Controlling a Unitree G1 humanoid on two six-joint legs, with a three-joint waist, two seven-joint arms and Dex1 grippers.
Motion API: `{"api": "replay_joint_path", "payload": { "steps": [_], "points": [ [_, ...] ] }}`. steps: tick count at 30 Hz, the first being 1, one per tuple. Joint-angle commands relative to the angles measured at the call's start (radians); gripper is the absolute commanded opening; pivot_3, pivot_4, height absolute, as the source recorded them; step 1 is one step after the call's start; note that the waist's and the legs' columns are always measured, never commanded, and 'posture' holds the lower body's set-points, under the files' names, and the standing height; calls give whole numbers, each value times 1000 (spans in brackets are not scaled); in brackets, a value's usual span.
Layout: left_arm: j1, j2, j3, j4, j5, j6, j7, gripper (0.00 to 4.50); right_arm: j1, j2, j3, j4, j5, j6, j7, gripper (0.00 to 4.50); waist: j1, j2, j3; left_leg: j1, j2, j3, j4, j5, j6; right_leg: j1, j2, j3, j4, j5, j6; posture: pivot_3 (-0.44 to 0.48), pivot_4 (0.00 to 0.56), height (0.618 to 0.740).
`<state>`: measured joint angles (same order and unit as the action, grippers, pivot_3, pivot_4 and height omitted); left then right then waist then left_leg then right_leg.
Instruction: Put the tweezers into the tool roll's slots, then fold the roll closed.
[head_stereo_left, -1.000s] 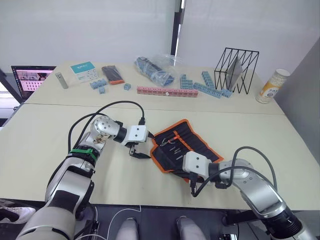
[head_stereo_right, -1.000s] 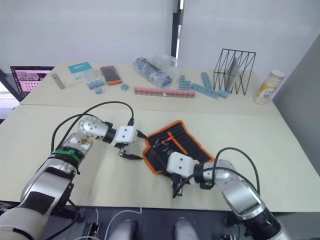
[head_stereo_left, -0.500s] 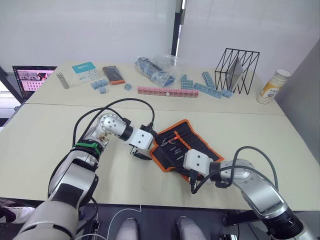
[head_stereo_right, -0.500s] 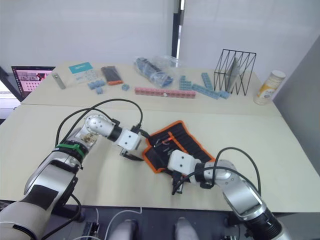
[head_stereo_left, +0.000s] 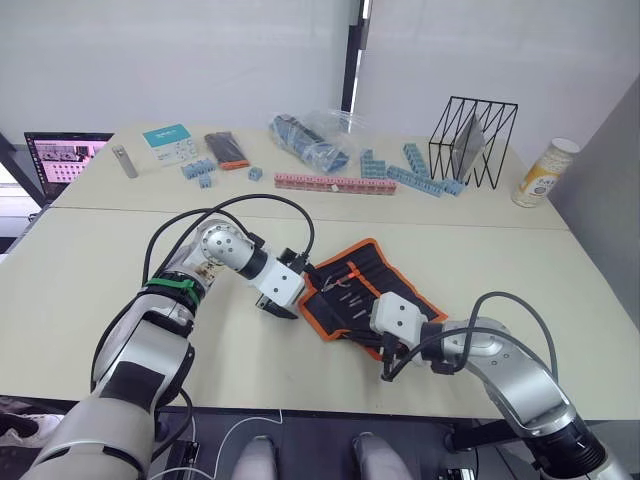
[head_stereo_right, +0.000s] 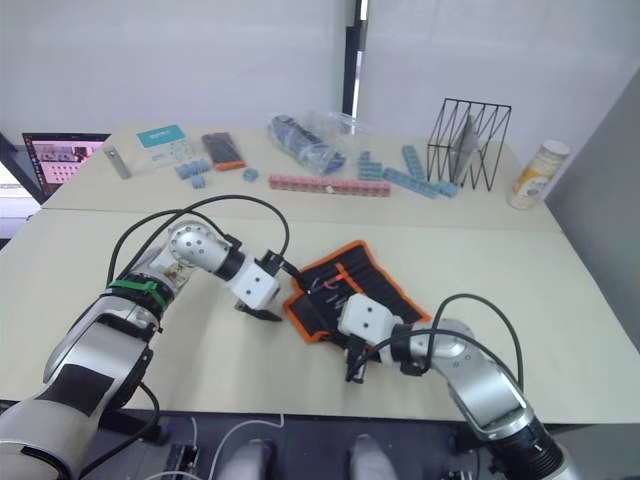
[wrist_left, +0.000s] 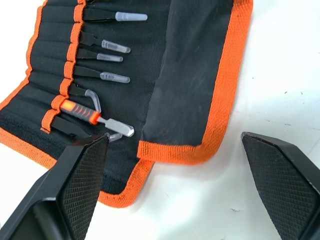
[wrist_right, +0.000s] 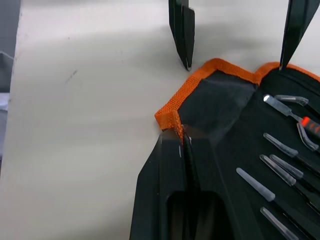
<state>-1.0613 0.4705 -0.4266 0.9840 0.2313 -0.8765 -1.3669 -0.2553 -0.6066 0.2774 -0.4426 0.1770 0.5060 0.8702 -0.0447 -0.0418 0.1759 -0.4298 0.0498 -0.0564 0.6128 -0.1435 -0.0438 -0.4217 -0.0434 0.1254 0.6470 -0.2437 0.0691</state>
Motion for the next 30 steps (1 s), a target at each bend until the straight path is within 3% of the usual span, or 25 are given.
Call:
{"api": "replay_joint_path", "payload": {
  "steps": [1, 7, 13, 18, 25, 30],
  "points": [
    [-20, -31, -16, 8, 22, -35, 45, 3947, -15, 0, -33, -23, 23, 6, -6, 0, 4, 0, 0, 0, 0, 0, 0, 0, 0, 0, 0, 0, 0, 0, 0, 0, 150, 740],
    [-61, -43, -66, 67, 170, -63, 228, 2007, -12, -1, -40, -32, 33, 20, -7, 0, 7, 0, 0, -1, -1, -1, 2, 0, 0, 1, 0, 0, 0, 1, 1, 0, 150, 740],
    [-97, -28, -67, 126, 198, -81, 296, 13, 5, -15, -43, -23, 26, 14, -16, 0, 3, 0, 0, -1, -1, 0, 3, 0, 0, 0, 0, 1, 0, 1, 2, 0, 150, 740],
    [-109, -23, -39, 154, 177, -14, 301, 13, -11, -32, -7, 61, -52, -58, -29, 0, 1, 0, 0, -1, -1, 0, 3, 0, 0, 0, 0, 0, 0, 1, 2, 0, 150, 740],
    [-68, 21, 2, 80, 104, 92, 201, 13, -137, -21, 50, 293, -183, -236, -44, 0, -4, 0, 0, -1, -1, 0, 3, 0, 0, 0, 0, 1, 0, 2, 2, 0, 150, 740],
    [112, 123, 75, -213, -96, 379, -48, 13, -221, -3, 81, 471, -232, -377, -29, 0, -23, 0, 0, 0, 0, 0, 0, 0, 0, -1, 0, 1, 0, 1, 1, 0, 150, 740]
  ]
}}
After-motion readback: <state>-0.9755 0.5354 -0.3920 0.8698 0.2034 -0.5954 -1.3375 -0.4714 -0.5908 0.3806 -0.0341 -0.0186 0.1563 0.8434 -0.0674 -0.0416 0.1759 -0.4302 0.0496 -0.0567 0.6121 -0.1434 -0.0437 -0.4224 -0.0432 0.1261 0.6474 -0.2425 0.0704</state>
